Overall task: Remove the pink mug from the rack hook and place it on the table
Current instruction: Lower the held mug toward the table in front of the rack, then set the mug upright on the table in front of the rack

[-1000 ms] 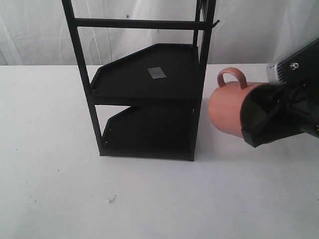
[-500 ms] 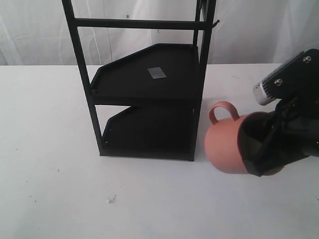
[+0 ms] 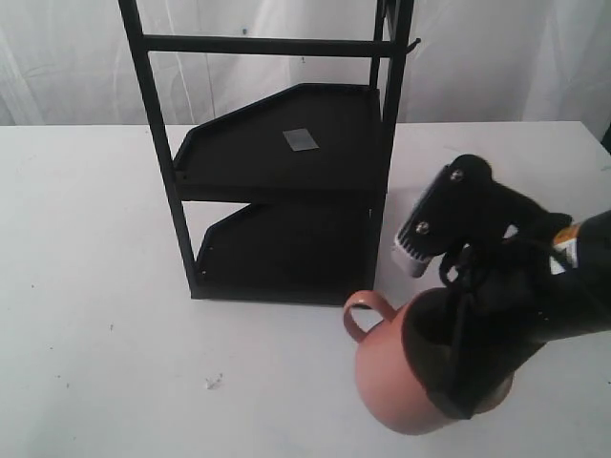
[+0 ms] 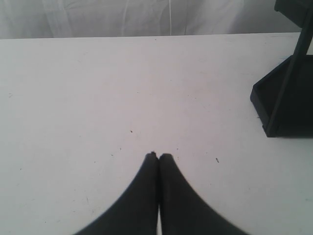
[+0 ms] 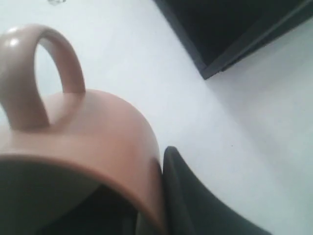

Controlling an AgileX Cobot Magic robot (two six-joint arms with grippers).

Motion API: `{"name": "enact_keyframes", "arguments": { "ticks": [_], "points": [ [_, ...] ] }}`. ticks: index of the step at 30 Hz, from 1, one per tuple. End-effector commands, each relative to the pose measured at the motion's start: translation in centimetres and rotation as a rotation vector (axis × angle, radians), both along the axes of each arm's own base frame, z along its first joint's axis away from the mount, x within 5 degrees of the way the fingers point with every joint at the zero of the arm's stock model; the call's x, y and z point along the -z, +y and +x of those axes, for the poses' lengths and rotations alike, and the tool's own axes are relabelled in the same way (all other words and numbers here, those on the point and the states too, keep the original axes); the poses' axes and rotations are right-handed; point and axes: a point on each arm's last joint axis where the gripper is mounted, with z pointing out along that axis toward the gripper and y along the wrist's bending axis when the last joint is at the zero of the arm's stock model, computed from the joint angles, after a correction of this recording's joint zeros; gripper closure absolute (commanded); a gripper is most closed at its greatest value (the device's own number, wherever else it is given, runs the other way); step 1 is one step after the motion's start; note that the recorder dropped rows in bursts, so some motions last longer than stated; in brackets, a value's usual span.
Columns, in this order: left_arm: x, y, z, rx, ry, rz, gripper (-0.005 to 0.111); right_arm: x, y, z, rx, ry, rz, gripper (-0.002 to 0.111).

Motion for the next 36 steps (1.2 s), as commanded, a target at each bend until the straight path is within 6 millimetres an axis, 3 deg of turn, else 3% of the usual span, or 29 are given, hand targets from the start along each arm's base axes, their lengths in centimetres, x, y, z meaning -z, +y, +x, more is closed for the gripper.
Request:
{"name": "enact_keyframes", "arguments": {
  "ticks": [1,7,18,29,36],
  "points": [
    [0.0,0.0,0.0,0.002,-0.007,-0.011,0.107,0.4,1.9,1.1,-0.053,0.03,-0.031,0.108],
    [0.0,0.0,0.0,0.002,-0.007,-0.011,0.107,1.3,3.9,3.3,-0.079,0.136,-0.102,0.108],
    [0.0,0.0,0.0,0.002,-0.007,-0.011,0.107,1.1,5.7,6.5,-0.13,0.148,-0.212,0.108],
    [0.0,0.0,0.0,0.002,-0.007,-0.011,0.107,1.5,7.3,8.2,-0.136,0.161,-0.214,0.108],
    [0.0,0.0,0.0,0.002,-0.007,-0.011,0.107,3.4,9.1,8.3,-0.179,0.182,-0.237,0.108]
  ]
}}
